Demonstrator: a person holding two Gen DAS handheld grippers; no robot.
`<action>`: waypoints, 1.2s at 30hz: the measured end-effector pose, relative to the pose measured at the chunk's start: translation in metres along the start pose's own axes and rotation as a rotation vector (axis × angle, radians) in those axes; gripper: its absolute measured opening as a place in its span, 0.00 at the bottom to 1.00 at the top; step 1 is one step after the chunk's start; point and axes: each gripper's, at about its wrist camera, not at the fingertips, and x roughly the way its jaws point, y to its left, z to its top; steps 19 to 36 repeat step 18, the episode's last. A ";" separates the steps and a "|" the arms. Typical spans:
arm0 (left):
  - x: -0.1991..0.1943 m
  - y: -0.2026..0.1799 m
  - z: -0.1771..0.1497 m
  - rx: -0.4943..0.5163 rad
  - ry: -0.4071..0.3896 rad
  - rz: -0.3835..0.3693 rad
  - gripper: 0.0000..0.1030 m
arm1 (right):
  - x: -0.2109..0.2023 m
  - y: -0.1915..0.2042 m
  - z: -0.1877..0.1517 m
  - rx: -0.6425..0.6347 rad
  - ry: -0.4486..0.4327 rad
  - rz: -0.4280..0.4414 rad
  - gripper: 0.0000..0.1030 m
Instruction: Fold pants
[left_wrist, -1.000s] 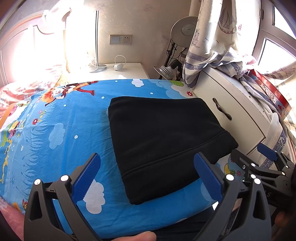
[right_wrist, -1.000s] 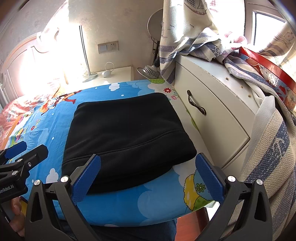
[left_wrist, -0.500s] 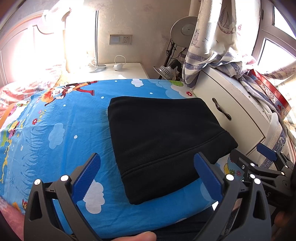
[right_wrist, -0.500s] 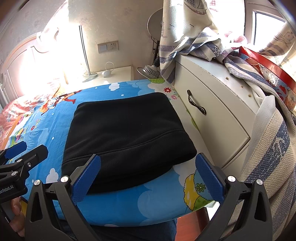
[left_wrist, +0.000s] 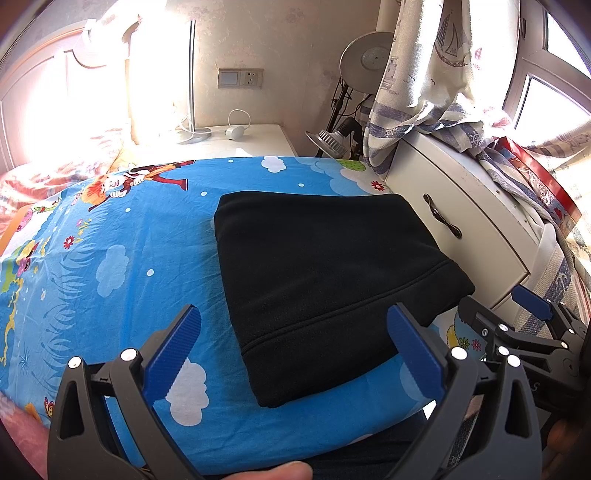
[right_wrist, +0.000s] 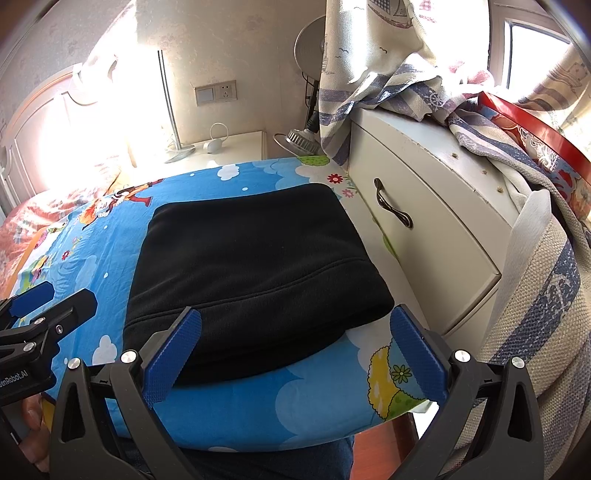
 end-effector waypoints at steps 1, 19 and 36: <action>0.000 -0.001 0.000 0.001 0.001 -0.001 0.98 | 0.000 0.000 0.000 0.000 0.000 0.000 0.95; 0.012 0.038 0.000 -0.088 0.037 -0.066 0.98 | 0.014 -0.002 -0.008 0.025 0.032 0.034 0.95; 0.012 0.038 0.000 -0.088 0.037 -0.066 0.98 | 0.014 -0.002 -0.008 0.025 0.032 0.034 0.95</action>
